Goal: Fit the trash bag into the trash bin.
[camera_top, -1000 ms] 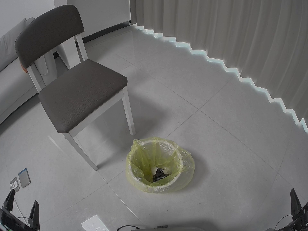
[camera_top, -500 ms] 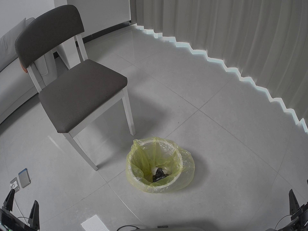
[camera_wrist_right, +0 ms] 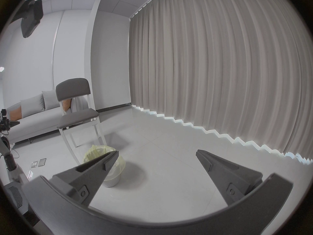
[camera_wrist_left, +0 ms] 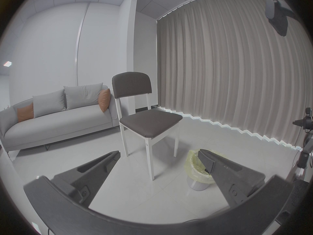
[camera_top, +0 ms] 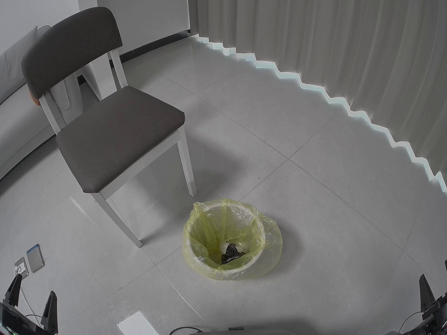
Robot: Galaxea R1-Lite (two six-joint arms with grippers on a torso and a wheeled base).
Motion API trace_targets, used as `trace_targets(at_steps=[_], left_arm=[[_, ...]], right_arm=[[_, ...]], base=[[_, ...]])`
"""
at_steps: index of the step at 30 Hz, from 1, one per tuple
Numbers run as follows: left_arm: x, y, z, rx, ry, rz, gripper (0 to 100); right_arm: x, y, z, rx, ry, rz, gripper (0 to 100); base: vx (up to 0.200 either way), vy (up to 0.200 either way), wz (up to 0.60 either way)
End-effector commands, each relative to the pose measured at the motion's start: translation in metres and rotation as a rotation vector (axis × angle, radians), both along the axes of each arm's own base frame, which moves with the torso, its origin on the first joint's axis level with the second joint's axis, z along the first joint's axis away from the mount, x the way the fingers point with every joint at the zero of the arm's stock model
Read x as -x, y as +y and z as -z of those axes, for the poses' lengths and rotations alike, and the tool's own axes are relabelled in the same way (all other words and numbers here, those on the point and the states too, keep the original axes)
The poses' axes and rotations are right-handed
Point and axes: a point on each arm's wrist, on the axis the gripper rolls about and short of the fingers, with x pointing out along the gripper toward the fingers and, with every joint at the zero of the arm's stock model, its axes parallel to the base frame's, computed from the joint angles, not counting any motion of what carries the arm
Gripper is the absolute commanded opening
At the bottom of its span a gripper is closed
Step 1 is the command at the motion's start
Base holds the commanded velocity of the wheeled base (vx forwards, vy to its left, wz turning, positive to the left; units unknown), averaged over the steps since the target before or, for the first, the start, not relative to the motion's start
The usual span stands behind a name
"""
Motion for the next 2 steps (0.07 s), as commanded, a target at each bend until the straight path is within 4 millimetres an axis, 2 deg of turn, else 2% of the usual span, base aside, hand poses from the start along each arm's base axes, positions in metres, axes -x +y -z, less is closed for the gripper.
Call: trace_targets(at_steps=[1, 2], left_arm=[[-0.0005, 0.0000, 0.0050, 0.000, 0.006, 0.000, 100], [-0.0005, 0.0000, 0.0050, 0.000, 0.006, 0.000, 100]], right_arm=[[-0.0007, 0.0000, 0.0050, -0.001, 0.009, -0.002, 100], [-0.0007, 0.0001, 0.0048, -0.001, 0.007, -0.004, 100]], base=[[0.000, 0.000, 0.00], [0.000, 0.000, 0.00]])
